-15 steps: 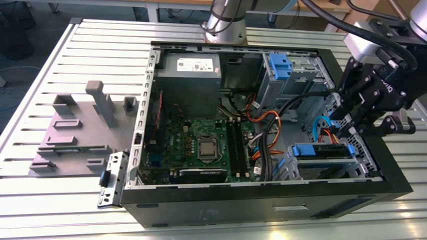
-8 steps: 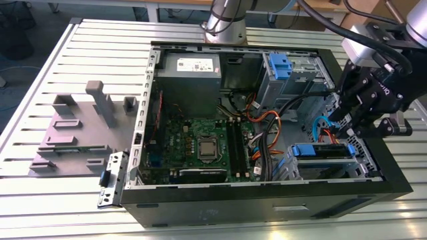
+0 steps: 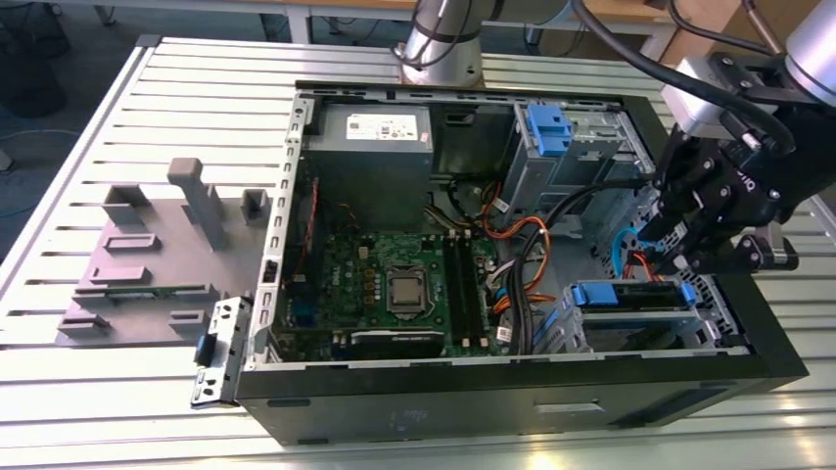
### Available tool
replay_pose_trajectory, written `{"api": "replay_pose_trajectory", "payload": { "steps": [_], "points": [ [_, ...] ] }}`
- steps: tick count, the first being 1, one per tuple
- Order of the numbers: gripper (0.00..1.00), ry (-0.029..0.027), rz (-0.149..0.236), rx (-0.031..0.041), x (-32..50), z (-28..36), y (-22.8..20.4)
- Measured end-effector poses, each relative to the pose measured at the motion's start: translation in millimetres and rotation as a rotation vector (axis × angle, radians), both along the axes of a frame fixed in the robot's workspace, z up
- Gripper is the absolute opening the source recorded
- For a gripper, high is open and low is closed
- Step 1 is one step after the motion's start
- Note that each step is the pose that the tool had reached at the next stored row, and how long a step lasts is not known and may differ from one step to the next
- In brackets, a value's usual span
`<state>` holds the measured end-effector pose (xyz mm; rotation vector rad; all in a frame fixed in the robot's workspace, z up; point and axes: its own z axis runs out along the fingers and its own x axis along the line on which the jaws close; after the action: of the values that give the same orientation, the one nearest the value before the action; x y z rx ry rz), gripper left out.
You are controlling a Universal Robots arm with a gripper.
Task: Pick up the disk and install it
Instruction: 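Insert the second disk wire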
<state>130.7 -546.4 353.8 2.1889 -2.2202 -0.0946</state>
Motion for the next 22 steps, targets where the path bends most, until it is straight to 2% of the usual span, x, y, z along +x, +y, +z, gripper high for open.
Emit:
{"api": "replay_pose_trajectory", "payload": {
  "steps": [6, 14, 16, 17, 19, 22],
  "points": [
    [0.41, 0.0000, 0.000, -0.0002, -0.5, -3.5, 0.0],
    [0.40, 0.0000, 0.000, -0.0002, -0.5, -3.7, 0.0],
    [0.28, 0.0000, 0.000, -0.0002, -0.5, -3.8, 0.0],
    [0.28, 0.0000, 0.000, -0.0002, -0.5, -3.8, 0.0],
    [0.16, 0.0000, 0.000, -0.0002, -0.5, -3.8, 0.0],
    [0.16, 0.0000, 0.000, -0.0002, -0.5, -3.9, 0.0]
  ]
}}
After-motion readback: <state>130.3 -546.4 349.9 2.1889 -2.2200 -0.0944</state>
